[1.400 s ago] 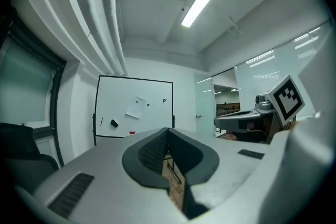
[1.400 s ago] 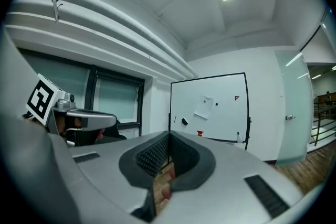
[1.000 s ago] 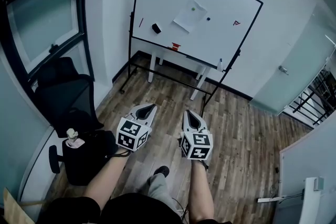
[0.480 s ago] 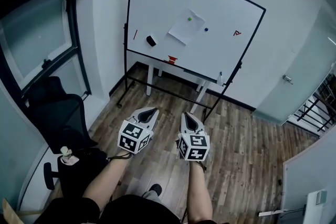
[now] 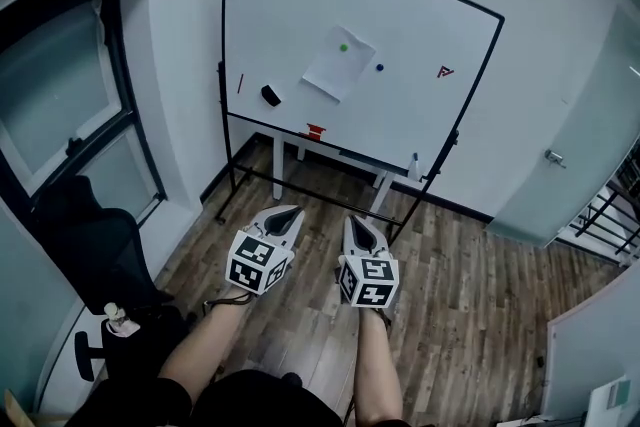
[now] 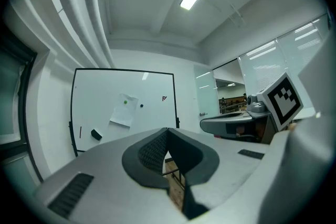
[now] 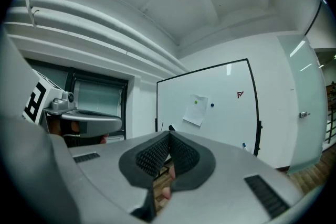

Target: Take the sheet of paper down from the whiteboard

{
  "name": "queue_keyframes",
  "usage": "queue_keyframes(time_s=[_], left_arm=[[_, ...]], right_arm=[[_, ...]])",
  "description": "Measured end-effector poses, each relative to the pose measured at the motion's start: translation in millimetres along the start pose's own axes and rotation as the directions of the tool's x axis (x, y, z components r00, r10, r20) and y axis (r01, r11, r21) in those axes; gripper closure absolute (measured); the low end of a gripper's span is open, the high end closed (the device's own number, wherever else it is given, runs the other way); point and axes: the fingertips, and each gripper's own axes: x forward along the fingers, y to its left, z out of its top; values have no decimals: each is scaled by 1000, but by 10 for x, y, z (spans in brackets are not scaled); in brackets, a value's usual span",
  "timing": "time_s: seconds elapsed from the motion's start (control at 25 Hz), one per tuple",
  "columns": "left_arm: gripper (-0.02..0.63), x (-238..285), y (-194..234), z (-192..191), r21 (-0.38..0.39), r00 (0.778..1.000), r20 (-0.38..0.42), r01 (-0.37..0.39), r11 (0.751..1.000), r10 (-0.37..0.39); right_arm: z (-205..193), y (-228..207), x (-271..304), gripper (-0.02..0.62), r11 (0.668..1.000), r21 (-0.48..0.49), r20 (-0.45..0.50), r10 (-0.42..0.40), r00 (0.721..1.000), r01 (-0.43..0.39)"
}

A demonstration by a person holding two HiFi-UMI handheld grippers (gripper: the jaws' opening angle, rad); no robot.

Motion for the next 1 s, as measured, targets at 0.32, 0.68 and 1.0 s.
queue_keyframes(time_s=[0.32, 0.68, 1.0], left_arm=[[584, 489, 127, -54, -8, 1000, -13, -17, 1000, 16], [584, 952, 582, -141, -48, 1000, -3, -30, 998, 30], [584, 1621, 1323, -121, -65, 1000, 3, -22, 998, 22]], right_arm=[[-70, -376, 334, 571, 1000, 9, -13, 9, 1000, -9], [-128, -573, 911, 571, 1000, -12, -29, 12, 1000, -12], [-28, -778, 1832, 571, 1000, -23, -33, 0, 999, -1]])
